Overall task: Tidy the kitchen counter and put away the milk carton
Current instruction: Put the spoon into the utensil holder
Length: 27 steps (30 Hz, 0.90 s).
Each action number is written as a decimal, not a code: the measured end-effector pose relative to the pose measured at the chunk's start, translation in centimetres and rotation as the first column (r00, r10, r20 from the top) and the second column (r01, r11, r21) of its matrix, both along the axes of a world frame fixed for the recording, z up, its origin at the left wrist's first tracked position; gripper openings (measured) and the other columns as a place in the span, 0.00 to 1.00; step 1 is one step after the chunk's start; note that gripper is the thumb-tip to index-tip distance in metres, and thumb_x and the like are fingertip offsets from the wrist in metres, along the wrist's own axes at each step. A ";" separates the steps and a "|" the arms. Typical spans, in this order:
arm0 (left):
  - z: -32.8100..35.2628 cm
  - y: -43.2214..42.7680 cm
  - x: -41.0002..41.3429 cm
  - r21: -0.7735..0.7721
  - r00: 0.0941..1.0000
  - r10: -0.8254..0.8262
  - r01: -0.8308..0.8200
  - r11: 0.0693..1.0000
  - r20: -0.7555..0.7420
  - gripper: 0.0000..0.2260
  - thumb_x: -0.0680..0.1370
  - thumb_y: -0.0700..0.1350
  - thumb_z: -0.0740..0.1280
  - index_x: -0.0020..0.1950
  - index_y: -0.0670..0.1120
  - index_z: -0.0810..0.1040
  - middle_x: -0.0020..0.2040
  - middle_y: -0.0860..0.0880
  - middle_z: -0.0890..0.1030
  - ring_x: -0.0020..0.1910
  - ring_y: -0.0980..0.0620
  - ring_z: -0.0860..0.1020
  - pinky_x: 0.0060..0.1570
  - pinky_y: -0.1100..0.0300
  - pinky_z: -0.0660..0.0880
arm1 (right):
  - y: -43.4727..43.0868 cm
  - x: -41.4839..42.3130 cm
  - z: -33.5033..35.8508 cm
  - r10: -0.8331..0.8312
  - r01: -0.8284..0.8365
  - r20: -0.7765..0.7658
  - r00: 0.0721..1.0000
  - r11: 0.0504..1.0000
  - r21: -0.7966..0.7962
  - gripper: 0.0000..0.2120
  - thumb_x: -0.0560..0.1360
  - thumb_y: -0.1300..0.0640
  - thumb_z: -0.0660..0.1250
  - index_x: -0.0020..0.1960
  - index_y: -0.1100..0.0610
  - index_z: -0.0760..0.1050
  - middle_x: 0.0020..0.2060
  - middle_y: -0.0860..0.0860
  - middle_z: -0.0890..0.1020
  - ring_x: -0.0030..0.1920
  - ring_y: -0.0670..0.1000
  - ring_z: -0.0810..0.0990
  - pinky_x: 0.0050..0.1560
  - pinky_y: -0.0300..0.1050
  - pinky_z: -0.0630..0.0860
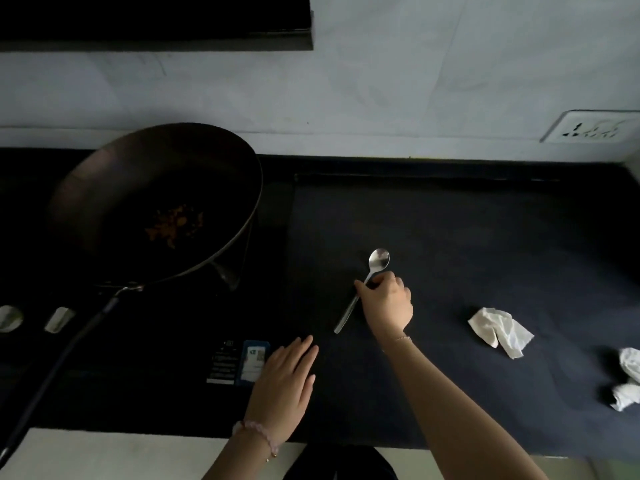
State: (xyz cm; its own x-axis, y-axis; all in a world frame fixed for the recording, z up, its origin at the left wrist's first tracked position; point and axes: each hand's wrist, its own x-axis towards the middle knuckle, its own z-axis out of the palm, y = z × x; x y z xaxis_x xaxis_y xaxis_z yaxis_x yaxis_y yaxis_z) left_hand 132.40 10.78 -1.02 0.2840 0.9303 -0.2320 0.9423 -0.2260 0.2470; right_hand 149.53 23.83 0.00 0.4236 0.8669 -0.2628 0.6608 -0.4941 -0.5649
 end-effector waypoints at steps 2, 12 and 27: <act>0.1 0.1 0.1 -0.002 1.000 0.005 -0.005 1.000 -0.003 0.20 0.74 0.52 0.52 0.63 0.52 0.73 0.64 0.55 0.76 0.62 0.56 0.76 0.60 0.57 0.74 | 0.2 -0.1 -0.2 -0.004 0.004 0.028 1.000 1.000 0.005 0.16 0.72 0.46 0.65 0.52 0.56 0.74 0.52 0.51 0.77 0.55 0.55 0.73 0.53 0.52 0.72; -0.4 0.0 0.4 -0.006 0.997 0.076 -0.076 0.997 0.024 0.27 0.80 0.52 0.36 0.63 0.52 0.72 0.64 0.55 0.76 0.63 0.56 0.74 0.63 0.56 0.70 | -0.2 1.8 -0.2 0.054 -0.053 0.064 0.996 0.998 -0.018 0.09 0.69 0.57 0.63 0.45 0.58 0.79 0.45 0.54 0.79 0.47 0.58 0.77 0.42 0.47 0.72; 0.0 -0.1 1.1 0.041 0.996 0.086 -0.085 0.996 -0.009 0.20 0.76 0.51 0.50 0.61 0.50 0.75 0.63 0.53 0.78 0.61 0.54 0.77 0.61 0.53 0.73 | 0.0 4.1 2.1 0.040 -0.103 -0.282 0.958 0.972 -0.210 0.05 0.67 0.57 0.64 0.36 0.53 0.79 0.32 0.51 0.77 0.38 0.54 0.75 0.37 0.43 0.68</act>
